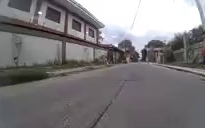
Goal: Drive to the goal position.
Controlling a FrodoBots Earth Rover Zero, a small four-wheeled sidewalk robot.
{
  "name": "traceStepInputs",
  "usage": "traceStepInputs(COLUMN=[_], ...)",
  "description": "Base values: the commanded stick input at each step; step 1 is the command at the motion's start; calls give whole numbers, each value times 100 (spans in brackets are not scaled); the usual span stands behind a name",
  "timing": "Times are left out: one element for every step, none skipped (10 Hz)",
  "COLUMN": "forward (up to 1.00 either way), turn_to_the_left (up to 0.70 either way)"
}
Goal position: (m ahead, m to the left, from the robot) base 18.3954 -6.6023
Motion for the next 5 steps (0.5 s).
traceStepInputs(forward=[100, 100, 100, 100, 100], turn_to_the_left=[4, 4, 4, 4, 4])
